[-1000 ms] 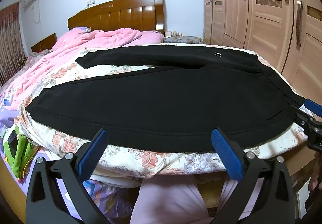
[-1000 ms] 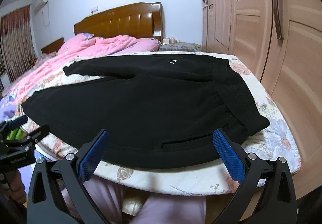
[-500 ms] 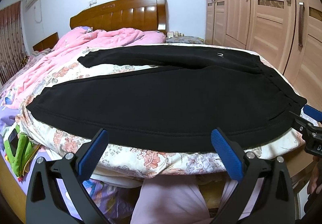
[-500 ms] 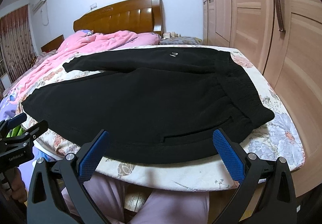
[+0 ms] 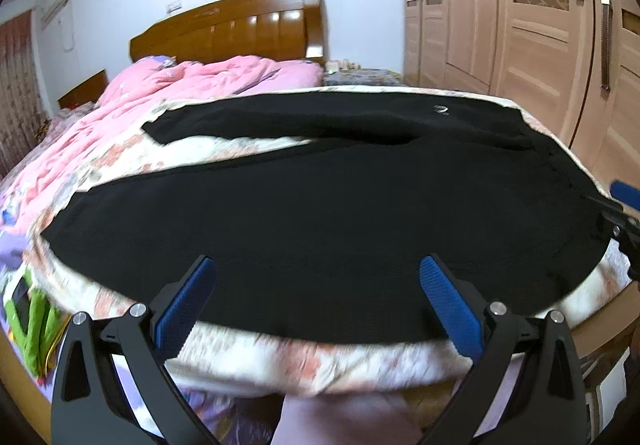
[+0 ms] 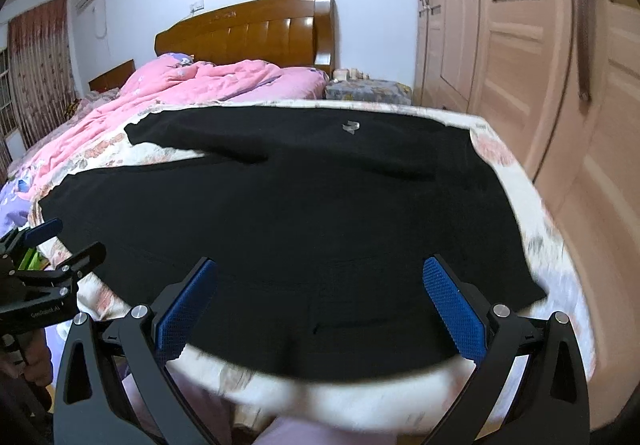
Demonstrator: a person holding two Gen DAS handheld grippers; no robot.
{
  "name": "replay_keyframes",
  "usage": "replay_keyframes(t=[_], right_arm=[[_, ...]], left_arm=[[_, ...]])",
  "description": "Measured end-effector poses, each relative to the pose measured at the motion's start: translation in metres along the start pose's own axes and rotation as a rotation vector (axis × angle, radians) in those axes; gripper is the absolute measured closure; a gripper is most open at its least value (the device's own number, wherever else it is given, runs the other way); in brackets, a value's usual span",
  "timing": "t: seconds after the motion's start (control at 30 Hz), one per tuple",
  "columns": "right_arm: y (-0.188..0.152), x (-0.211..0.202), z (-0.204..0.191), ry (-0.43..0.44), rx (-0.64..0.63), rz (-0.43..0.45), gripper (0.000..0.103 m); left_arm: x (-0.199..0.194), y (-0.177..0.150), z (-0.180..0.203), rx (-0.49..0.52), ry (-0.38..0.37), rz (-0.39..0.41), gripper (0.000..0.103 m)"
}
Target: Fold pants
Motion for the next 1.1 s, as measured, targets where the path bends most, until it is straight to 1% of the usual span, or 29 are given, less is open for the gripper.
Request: replay_keyframes(t=[0.03,0.1,0.13,0.17,0.2,0.23,0.27,0.33,0.37,0.4,0.43,0.47,0.5,0.53,0.6,0.63,0.7,0.73,0.8,0.83,0.87,0.9,0.93,0.97,1.0,1.07,1.1], right_arm=[[0.013,0.007,0.005,0.009,-0.001,-0.003,0.004],[0.035,0.02,0.016,0.03,0.014,-0.004,0.004],[0.049,0.027,0.022,0.032,0.014,0.005,0.004],[0.061,0.037,0.028,0.031,0.008,-0.005,0.004],[0.073,0.045,0.033,0.034,0.002,-0.012,0.004],[0.092,0.061,0.043,0.045,-0.007,-0.019,0.004],[0.11,0.072,0.05,0.058,-0.018,0.001,0.004],[0.138,0.117,0.068,0.049,-0.067,-0.038,0.004],[0.15,0.137,0.075,0.056,-0.087,-0.055,0.004],[0.163,0.168,0.082,0.084,-0.114,-0.098,0.004],[0.167,0.191,0.088,0.088,-0.13,-0.136,0.004],[0.173,0.212,0.093,0.095,-0.151,-0.162,0.004],[0.179,0.238,0.098,0.11,-0.187,-0.205,0.004],[0.182,0.253,0.099,0.119,-0.213,-0.227,0.004],[0.184,0.281,0.104,0.137,-0.256,-0.271,0.004],[0.183,0.3,0.109,0.16,-0.27,-0.31,0.004],[0.181,0.321,0.116,0.177,-0.277,-0.358,0.005],[0.178,0.333,0.12,0.192,-0.278,-0.389,0.005],[0.173,0.345,0.126,0.225,-0.282,-0.431,0.006],[0.174,0.349,0.126,0.228,-0.292,-0.437,0.006],[0.176,0.352,0.127,0.25,-0.291,-0.439,0.006],[0.174,0.353,0.13,0.297,-0.269,-0.448,0.005],[0.176,0.353,0.132,0.318,-0.265,-0.436,0.004],[0.177,0.352,0.132,0.333,-0.271,-0.429,0.004],[0.179,0.353,0.133,0.341,-0.287,-0.421,0.005],[0.179,0.351,0.136,0.344,-0.322,-0.415,0.005],[0.18,0.349,0.138,0.367,-0.311,-0.414,0.005]], left_arm=[[0.005,0.009,0.002,0.007,-0.014,0.006,0.001],[0.018,0.028,0.005,0.023,-0.011,0.011,0.001],[0.027,0.042,0.005,0.029,-0.006,0.013,0.001],[0.034,0.053,0.005,0.029,-0.01,0.013,0.001],[0.047,0.07,0.002,0.022,-0.024,0.001,0.001],[0.061,0.086,0.001,0.018,-0.046,-0.027,0.001],[0.078,0.105,0.0,0.026,-0.083,-0.065,0.001],[0.11,0.141,-0.003,0.046,-0.143,-0.09,0.001],[0.126,0.158,-0.004,0.076,-0.142,-0.079,0.001],[0.141,0.172,-0.005,0.111,-0.14,-0.07,0.001],[0.16,0.187,-0.005,0.153,-0.137,-0.064,0.001],[0.181,0.201,-0.005,0.198,-0.127,-0.073,0.001],[0.196,0.209,-0.003,0.232,-0.123,-0.084,0.001],[0.218,0.219,-0.003,0.275,-0.124,-0.097,0.002],[0.256,0.235,-0.006,0.301,-0.162,-0.117,0.002],[0.269,0.24,-0.006,0.304,-0.187,-0.131,0.002],[0.302,0.248,-0.01,0.315,-0.247,-0.18,0.002],[0.316,0.251,-0.012,0.325,-0.248,-0.192,0.002],[0.341,0.257,-0.015,0.313,-0.289,-0.226,0.002],[0.35,0.258,-0.016,0.303,-0.309,-0.239,0.002],[0.358,0.26,-0.016,0.301,-0.329,-0.247,0.002],[0.363,0.263,-0.013,0.307,-0.341,-0.247,0.002],[0.371,0.264,-0.011,0.324,-0.366,-0.248,0.003],[0.372,0.264,-0.005,0.333,-0.385,-0.248,0.006],[0.378,0.264,0.0,0.354,-0.429,-0.256,0.007],[0.384,0.266,0.008,0.389,-0.468,-0.262,0.012],[0.385,0.266,0.012,0.402,-0.482,-0.265,0.013]])
Point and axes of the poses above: each gripper's, at about its wrist camera, not at the fingertips, and x roughly the way its jaws point, z to its right, y to its top, the point moved 5 cm from there along x, roughly the way its jaws point, and after that the axes turned 1 degree about -y, right-handed, at the moved point
